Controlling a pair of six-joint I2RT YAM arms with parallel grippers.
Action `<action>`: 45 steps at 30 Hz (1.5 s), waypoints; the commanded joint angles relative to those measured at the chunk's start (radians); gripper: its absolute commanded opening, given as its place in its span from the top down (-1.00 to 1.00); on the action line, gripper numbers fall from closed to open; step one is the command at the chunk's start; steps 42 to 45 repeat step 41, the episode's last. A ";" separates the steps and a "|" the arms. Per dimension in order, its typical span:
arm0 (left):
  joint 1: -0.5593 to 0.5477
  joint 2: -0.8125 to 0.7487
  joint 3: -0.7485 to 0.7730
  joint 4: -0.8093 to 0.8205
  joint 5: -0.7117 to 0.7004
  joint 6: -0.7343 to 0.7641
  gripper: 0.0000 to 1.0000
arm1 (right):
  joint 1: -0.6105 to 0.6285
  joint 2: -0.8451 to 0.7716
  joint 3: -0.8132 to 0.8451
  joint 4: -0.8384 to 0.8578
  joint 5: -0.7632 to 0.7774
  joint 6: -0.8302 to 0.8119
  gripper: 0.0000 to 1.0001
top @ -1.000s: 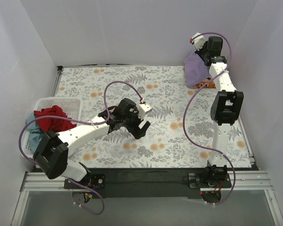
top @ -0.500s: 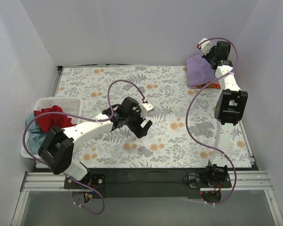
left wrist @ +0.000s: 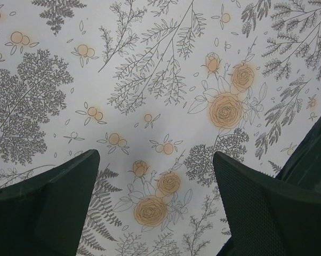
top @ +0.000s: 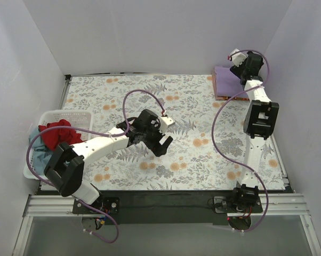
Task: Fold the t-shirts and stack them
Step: Neatly place the folded tshirt to the corner, then reset both grippers
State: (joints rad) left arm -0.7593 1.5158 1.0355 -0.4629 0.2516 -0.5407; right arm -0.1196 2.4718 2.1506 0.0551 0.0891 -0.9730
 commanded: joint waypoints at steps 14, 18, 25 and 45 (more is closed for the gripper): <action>0.323 -0.109 0.121 -0.115 0.273 -0.180 -0.75 | 0.009 -0.554 -0.087 -0.355 -0.162 0.420 -0.97; 0.472 -0.031 0.247 -0.207 0.363 -0.191 -0.75 | 0.015 -0.715 -0.167 -0.513 -0.288 0.543 -0.97; 0.643 0.053 0.391 -0.247 0.401 -0.182 -0.75 | 0.018 -1.003 -0.519 -0.669 -0.483 0.695 -0.97; 0.643 -0.127 0.029 -0.177 0.258 -0.176 -0.75 | 0.044 -1.398 -1.262 -0.577 -0.546 0.738 -0.97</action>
